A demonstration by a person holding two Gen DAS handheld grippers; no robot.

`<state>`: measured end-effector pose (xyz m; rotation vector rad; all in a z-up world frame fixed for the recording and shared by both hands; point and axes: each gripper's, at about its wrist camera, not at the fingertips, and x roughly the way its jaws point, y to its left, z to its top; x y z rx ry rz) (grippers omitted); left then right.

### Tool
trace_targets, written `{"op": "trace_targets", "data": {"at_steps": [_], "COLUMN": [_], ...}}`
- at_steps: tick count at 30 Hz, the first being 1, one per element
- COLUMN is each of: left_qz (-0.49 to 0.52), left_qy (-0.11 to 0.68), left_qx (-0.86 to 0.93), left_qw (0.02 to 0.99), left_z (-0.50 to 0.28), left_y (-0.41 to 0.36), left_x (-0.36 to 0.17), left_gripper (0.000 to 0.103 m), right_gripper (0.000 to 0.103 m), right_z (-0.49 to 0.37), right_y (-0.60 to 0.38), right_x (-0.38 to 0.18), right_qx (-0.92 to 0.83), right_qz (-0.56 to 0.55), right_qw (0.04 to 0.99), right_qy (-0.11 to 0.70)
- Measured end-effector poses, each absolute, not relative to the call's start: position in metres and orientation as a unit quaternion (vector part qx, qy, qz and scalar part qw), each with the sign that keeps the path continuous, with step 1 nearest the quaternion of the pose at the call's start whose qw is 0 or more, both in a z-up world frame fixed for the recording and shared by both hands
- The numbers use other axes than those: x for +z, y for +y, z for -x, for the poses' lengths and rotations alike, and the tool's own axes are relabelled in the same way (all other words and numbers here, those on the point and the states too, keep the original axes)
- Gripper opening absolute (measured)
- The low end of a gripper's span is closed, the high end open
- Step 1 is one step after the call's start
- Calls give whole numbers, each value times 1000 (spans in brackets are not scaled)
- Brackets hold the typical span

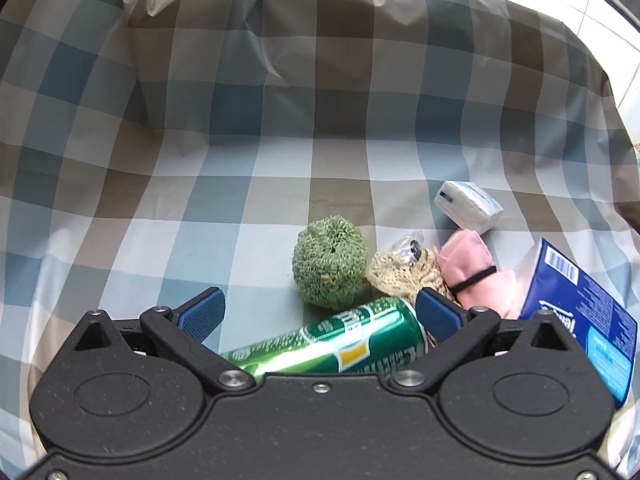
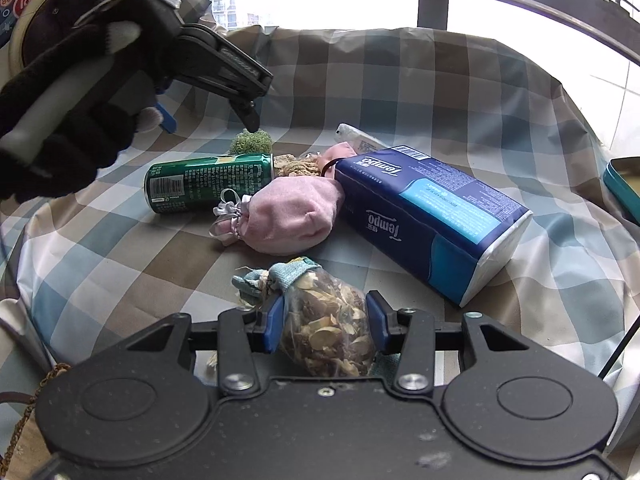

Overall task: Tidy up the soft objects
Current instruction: 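Grasp the green knitted scrubber with the left gripper and lift it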

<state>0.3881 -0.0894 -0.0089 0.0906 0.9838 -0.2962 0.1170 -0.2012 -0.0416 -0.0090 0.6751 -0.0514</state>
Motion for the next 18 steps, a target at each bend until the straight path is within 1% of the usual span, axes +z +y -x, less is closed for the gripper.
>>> {"op": "trace_targets", "data": {"at_steps": [3,6,7,8,9,10,11,12,18], "left_qz": [-39,-54,-60,-63,-63,-57,-46,-33,-33], "left_qy": [486,496,499,501,505,511,514,517,472], "left_qx": [-133,-122,-119,-117,-118,-124,-133,-144,-147], "left_qw": [863,858,856,855,853,849,846,843,869], "left_z": [-409,-426,-429,-432,-434,-437,-438,-438,-411], "left_y": [-97,-104,-105,-107,-107,-107,-105,-103,-94], "left_x": [-22,-35,-39,-42,-45,-47,-48,-48,-18], "left_gripper": [98,97,96,86,80,68,53,50,49], "right_gripper": [44,44,44,44,44,44,44,44,43], "right_z": [-117,-117,-117,-118,-118,-118,-118,-119,-118], "right_y": [-201,-202,-203,-203,-203,-204,-205,-205,-205], "right_x": [-44,-45,-45,-45,-45,-45,-45,-45,-41], "right_qx": [-24,-23,-23,-23,-22,-22,-22,-22,-26], "right_qz": [4,1,0,-2,-3,-5,-7,-8,-17], "right_qw": [945,946,946,946,946,946,946,946,947], "right_qy": [327,324,324,323,323,323,322,323,319]}}
